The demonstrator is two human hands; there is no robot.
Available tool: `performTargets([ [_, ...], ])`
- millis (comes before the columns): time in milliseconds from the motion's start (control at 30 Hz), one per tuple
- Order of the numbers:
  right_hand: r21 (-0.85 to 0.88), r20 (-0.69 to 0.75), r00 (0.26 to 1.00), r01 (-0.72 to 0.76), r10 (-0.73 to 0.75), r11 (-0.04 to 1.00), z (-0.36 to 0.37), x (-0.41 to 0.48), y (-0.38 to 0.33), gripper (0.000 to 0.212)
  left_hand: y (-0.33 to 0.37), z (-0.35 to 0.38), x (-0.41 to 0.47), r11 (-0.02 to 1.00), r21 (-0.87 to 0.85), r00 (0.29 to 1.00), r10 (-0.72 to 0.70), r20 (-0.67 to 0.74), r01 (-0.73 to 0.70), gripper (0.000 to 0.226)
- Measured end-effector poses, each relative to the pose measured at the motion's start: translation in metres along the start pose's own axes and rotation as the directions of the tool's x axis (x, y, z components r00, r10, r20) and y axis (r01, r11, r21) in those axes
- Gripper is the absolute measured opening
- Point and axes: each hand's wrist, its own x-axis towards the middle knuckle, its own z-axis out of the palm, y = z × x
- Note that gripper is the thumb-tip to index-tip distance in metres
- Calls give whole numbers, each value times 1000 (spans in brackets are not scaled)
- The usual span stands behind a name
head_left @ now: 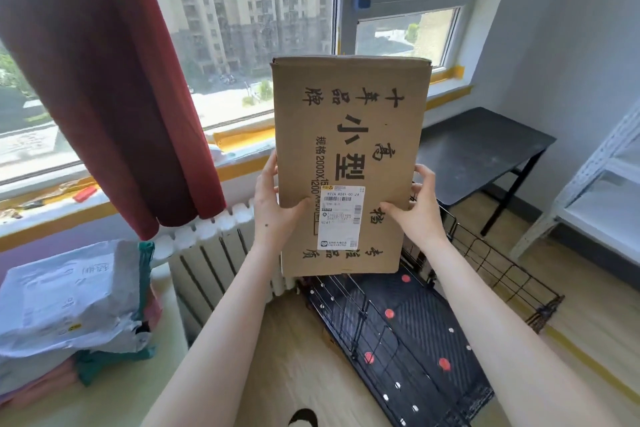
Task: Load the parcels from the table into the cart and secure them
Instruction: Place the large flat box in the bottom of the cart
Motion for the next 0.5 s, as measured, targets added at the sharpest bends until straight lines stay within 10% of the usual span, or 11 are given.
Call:
performTargets([
  [500,-32,-202,970,-148,138,989,31,69,34,70,-59,55,115,998,-54,970,-8,242,22,88],
])
